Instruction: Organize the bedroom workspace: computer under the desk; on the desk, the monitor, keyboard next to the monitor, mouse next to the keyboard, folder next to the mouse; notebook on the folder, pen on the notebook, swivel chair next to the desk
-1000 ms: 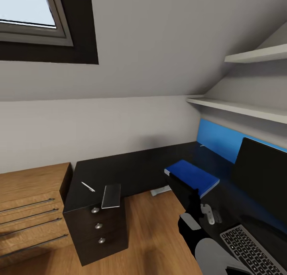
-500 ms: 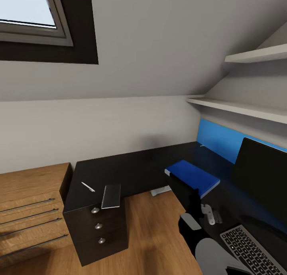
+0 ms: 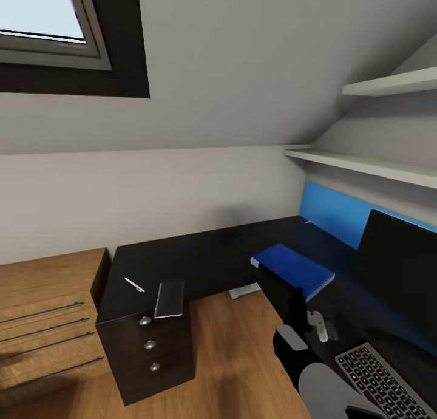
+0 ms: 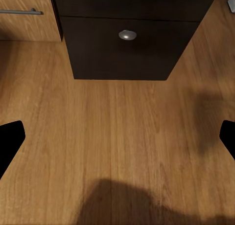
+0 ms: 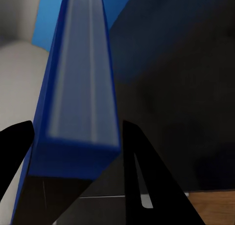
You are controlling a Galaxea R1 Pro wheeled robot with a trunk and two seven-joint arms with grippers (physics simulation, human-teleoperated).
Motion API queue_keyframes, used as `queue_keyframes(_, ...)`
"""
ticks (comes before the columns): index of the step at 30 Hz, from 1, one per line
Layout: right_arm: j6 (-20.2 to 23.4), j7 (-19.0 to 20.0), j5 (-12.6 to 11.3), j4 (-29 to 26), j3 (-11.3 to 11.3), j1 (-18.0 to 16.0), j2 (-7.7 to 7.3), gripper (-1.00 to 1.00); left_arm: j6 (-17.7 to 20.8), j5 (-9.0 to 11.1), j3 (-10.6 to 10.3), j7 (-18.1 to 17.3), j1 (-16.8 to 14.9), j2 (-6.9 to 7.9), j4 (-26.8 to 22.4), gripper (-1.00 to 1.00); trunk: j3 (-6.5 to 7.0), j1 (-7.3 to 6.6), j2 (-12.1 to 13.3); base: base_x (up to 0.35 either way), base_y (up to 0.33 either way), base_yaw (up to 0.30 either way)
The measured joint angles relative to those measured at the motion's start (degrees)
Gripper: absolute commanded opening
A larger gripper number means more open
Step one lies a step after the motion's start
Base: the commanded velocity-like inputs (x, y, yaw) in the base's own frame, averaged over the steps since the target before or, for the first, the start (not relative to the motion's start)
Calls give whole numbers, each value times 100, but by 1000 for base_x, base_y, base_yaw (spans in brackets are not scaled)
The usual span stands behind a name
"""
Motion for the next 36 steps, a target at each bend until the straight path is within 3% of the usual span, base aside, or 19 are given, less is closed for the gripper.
queue_keyframes(36,-43,-4,54,-21,33,0,6,-100,-4,0,-5,0,0,5,0,100,0,0,0,0,0,0)
